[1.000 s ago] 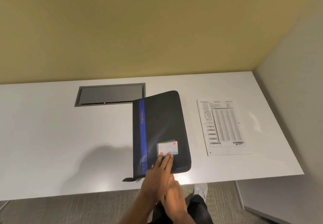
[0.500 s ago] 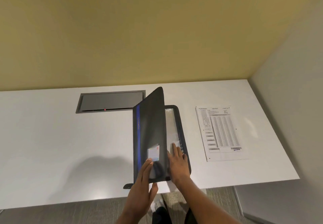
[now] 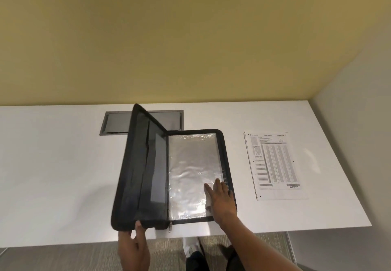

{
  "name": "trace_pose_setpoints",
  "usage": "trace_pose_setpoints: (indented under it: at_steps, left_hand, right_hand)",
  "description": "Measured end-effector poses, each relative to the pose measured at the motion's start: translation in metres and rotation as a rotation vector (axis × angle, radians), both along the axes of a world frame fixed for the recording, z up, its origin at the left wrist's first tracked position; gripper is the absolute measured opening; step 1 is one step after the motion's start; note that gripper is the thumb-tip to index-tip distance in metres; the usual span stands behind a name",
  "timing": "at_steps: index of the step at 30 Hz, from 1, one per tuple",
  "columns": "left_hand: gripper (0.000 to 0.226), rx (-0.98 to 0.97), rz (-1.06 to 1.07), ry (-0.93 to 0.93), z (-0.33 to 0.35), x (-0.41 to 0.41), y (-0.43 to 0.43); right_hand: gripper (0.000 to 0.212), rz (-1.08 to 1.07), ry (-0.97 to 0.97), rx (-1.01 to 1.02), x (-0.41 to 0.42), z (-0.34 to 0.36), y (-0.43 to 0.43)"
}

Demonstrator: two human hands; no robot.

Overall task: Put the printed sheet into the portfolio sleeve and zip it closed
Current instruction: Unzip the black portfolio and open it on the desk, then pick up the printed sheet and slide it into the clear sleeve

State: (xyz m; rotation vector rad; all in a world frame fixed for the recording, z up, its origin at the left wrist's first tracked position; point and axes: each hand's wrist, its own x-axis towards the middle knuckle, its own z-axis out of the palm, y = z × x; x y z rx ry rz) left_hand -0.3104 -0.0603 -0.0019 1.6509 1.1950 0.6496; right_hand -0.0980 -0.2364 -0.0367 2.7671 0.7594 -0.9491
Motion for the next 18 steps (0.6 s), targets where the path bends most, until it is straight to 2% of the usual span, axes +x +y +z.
trace_pose_setpoints:
  at_steps: [5,8,12,15,18]
  left_hand:
    - [0.019,-0.224,0.335,-0.098,-0.020,-0.011,0.030]
    - [0.026,-0.385,0.453,-0.083,-0.024,-0.016,0.047]
    - [0.028,-0.562,0.569,-0.089,-0.021,-0.012,0.058]
    - [0.022,-0.685,0.599,-0.107,-0.017,-0.003,0.061]
    - [0.026,-0.763,0.602,-0.102,-0.017,0.001,0.064]
  right_hand:
    - [0.083,0.015,-0.021,-0.004,-0.002,0.006,0.000]
    - [0.085,0.016,-0.040,0.011,-0.004,0.004,0.000]
    - [0.087,0.004,-0.041,0.020,-0.006,0.001,0.000]
    - [0.084,0.002,-0.051,0.021,-0.007,0.000,0.000]
    - [0.083,0.016,-0.051,0.023,-0.007,0.001,0.000]
